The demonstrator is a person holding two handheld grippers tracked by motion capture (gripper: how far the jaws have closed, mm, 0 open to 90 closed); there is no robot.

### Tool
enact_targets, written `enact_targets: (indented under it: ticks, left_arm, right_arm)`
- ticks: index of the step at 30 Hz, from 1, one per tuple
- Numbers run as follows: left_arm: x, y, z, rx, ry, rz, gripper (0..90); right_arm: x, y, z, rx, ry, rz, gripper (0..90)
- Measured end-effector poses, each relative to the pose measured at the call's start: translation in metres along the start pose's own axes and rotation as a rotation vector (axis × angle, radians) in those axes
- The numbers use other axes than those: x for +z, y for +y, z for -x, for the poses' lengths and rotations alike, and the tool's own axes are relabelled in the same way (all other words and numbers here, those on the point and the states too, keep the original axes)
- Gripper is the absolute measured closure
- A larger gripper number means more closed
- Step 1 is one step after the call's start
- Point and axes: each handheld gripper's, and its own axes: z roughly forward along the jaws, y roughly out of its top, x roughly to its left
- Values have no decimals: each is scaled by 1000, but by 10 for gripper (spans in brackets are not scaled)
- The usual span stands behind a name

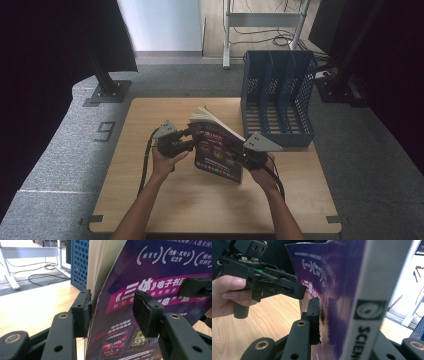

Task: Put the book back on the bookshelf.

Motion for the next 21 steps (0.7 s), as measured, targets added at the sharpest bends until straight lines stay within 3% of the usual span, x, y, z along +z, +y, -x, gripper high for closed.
enact_targets:
  ticks: [4,7,11,16,21]
  left_arm:
    - [-1,-1,0,1,5,-2,496]
    - [-3,0,2,3,6,-1,486]
    - [-7,0,5,30,48,-26,461]
    - [-15,-7,8,36,83,-39,446]
    - [-23,-18,8,16,101,-54,440]
  right_arm:
    - [0,0,3,19,19,1,796]
    - [-1,0,3,21,0,2,811]
    - [-2,-1,4,22,-5,4,814]
    - [-3,-1,4,44,-20,11,814]
    - [-4,-2,5,72,-42,17,815]
